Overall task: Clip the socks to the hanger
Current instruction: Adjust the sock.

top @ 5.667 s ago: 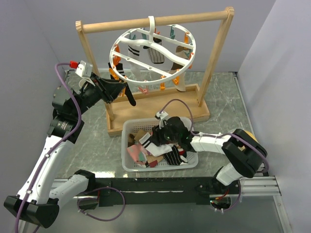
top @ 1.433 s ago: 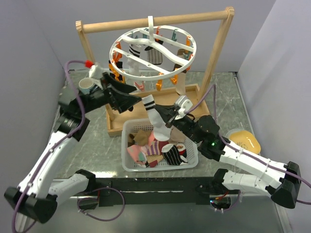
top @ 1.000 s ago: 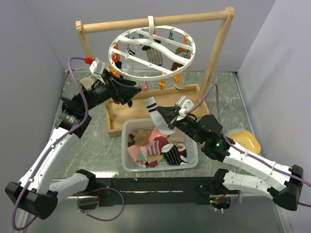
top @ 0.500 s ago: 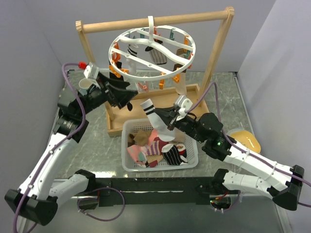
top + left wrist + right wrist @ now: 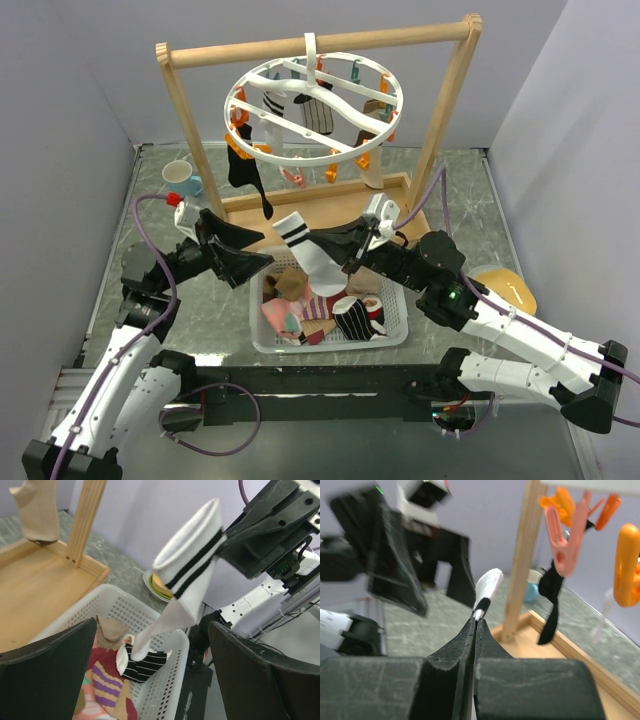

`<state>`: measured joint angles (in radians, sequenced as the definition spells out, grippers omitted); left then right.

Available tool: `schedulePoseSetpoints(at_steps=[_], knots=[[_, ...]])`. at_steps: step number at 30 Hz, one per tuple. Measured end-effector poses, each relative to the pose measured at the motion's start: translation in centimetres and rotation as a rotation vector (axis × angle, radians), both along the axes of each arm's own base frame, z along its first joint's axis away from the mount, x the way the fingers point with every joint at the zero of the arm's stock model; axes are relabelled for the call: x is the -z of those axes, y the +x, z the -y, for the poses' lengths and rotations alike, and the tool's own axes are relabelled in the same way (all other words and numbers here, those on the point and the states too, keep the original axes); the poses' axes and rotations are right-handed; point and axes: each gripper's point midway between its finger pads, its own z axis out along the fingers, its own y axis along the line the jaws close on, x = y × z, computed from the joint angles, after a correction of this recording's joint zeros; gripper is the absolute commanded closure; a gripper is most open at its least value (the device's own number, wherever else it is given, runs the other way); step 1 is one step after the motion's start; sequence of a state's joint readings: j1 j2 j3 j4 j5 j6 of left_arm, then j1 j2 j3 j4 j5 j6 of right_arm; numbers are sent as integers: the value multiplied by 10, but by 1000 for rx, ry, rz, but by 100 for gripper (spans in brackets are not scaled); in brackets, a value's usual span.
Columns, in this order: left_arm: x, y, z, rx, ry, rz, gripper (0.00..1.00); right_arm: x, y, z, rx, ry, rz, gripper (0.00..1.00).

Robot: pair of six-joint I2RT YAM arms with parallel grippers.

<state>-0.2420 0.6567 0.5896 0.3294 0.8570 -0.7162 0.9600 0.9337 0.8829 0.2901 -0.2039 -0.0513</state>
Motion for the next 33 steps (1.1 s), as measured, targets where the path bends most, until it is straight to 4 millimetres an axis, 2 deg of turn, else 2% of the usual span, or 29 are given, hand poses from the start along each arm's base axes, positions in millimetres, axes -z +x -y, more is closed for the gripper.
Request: schedulePoseSetpoints(at_steps=[2, 6, 15, 16, 18, 19, 21, 24, 25, 28, 30, 31, 32, 33], knots=[[1, 1, 2, 18, -18, -22, 1, -6, -5, -2, -30, 31, -12, 100], [-9, 4, 4, 36, -62, -27, 1, -12, -10, -7, -67, 68, -32, 100], [-30, 7, 5, 41, -138, -30, 1, -14, -14, -18, -127, 106, -64, 100], [-30, 7, 5, 41, -141, -28, 3, -14, -14, -20, -134, 109, -68, 100], [-32, 7, 5, 40, -148, -27, 17, -12, -15, -24, -147, 111, -79, 100], [-33, 7, 5, 41, -151, -30, 27, -10, -14, -26, -149, 110, -84, 100], [-35, 7, 5, 42, -159, -33, 35, -8, -15, -29, -155, 107, -93, 100], [-38, 5, 5, 44, -166, -25, 54, -5, -15, -32, -160, 109, -97, 100], [-40, 5, 5, 45, -167, -22, 68, -6, -15, -33, -161, 111, -97, 100], [-45, 1, 4, 49, -175, -12, 88, -6, -14, -34, -156, 115, -96, 100], [-49, -3, 3, 51, -177, 8, 92, -3, -11, -36, -146, 111, -101, 99], [-50, -5, 3, 53, -177, 16, 93, -1, -9, -37, -137, 106, -103, 96], [-51, -7, 2, 54, -177, 22, 94, 1, -8, -38, -131, 102, -105, 88], [-52, -9, 2, 54, -178, 28, 94, 3, -5, -38, -120, 96, -108, 74]])
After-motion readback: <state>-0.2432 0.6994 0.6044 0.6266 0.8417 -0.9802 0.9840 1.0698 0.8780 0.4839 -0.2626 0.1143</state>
